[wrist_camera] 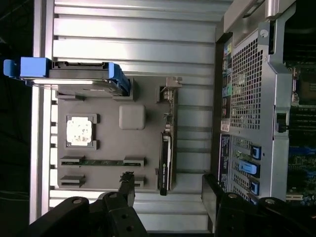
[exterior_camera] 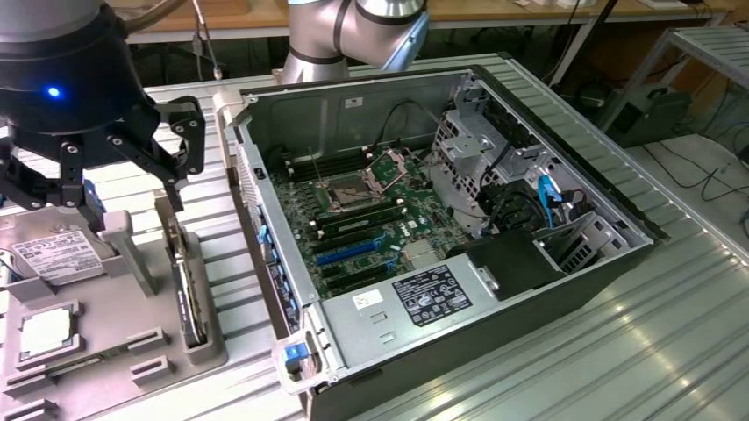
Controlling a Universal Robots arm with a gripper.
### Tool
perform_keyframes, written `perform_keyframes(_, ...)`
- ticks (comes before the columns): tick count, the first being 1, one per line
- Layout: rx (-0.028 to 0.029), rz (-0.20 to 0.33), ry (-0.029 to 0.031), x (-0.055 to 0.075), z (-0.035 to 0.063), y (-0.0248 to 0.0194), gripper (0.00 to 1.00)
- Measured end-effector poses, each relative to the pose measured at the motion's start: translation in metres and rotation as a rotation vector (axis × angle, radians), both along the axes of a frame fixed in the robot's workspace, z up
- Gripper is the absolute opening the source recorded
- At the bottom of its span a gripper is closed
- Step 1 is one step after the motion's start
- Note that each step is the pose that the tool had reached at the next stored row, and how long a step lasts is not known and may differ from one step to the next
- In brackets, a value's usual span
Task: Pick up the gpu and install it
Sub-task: 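Pick up the gpu and move the gpu toward the slot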
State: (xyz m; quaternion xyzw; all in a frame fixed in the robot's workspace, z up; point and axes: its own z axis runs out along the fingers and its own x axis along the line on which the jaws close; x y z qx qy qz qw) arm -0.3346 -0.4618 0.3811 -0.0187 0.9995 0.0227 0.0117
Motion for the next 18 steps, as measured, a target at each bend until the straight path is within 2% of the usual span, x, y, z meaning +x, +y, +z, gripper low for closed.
perform_keyframes(6, 0.0, -0.002, 0.0001, 0.0, -0.0112, 0.0, 0.66)
perform_keyframes(11, 0.0, -0.002, -0.0001, 0.0, -0.0204, 0.0031, 0.66)
perform_keyframes(18, 0.0, -0.003, 0.0, 0.0, -0.033, 0.0032, 0.66)
